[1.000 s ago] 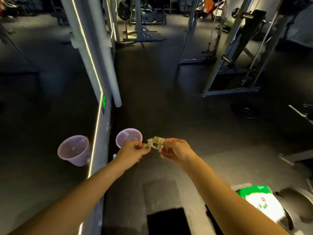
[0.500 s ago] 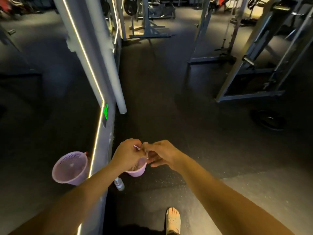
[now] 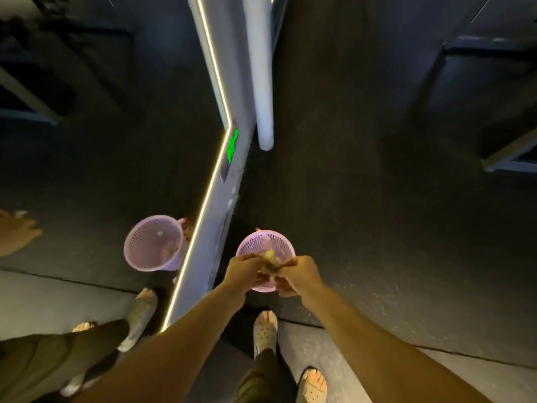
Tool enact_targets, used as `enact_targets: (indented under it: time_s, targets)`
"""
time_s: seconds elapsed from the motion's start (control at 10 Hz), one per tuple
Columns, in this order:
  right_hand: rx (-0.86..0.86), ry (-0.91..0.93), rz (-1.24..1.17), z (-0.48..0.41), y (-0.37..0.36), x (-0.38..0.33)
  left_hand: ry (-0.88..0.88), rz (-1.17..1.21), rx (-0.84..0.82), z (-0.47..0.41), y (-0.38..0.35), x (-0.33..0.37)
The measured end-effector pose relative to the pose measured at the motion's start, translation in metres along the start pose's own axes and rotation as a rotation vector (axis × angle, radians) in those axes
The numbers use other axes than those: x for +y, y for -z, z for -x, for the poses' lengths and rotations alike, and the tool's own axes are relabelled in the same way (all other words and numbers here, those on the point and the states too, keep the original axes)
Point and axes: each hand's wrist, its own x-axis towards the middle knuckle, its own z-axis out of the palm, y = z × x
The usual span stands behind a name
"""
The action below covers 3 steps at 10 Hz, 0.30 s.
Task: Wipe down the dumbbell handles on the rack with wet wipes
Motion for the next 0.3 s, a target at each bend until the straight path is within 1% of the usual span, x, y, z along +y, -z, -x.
enact_targets:
  time_s: [0.1,0.2,0.3]
  targets:
    - [0.066,-0.070,-0.021,-0.071,-0.020,-0.001,0.123,0.103,-0.007,-0.072,-0.003,0.005]
    - [0.045,-0.136,0.006,-0.138,-0.037,-0.001,0.213,0.129,-0.010,-0.129,-0.006,0.013]
    - [-0.009,-0.276,-0.058,-0.186,-0.045,-0.005,0.297,0.147,-0.068,-0.165,-0.008,0.018]
